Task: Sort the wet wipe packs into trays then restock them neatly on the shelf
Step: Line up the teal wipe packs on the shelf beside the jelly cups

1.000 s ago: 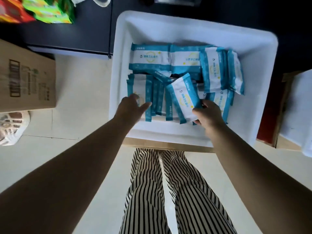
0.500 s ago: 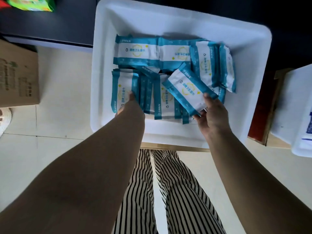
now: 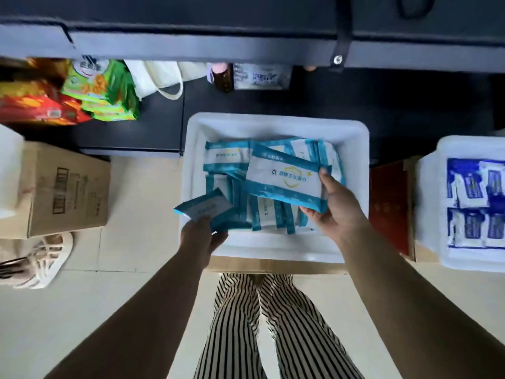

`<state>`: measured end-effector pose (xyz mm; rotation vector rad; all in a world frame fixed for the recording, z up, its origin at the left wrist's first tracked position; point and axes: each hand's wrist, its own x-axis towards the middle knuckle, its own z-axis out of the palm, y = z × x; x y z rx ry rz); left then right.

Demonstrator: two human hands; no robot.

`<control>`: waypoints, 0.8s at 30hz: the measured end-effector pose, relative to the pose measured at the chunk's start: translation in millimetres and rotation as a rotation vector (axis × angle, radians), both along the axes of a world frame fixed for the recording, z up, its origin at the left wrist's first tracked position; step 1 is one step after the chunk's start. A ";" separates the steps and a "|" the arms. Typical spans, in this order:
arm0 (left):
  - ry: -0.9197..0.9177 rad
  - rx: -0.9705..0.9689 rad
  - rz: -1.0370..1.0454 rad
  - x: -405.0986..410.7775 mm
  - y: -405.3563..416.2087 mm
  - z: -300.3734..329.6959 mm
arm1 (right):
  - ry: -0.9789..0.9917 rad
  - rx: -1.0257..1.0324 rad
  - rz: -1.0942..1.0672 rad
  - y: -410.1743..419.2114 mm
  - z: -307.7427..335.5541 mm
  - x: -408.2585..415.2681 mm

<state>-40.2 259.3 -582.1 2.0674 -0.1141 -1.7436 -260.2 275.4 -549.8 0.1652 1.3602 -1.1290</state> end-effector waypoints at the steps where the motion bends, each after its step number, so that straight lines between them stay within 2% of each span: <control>1: -0.020 -0.017 -0.066 1.3 -2.5 8.8 | 0.005 0.003 0.009 -1.7 9.5 -2.1; 4: -0.014 -0.072 -0.191 -0.2 -12.5 39.5 | 0.025 -0.009 0.033 -4.5 39.6 -7.0; 13: 0.358 -0.310 -0.223 -30.6 -26.5 159.9 | 0.059 -0.074 0.002 -9.4 123.6 -29.1; 19: 0.394 -0.588 -0.271 -44.0 -43.8 261.9 | 0.103 -0.287 0.057 -26.8 214.5 -46.7; 24: 0.409 -0.728 -0.332 -36.3 -57.2 347.4 | 0.123 -0.513 0.124 -40.6 297.7 -51.5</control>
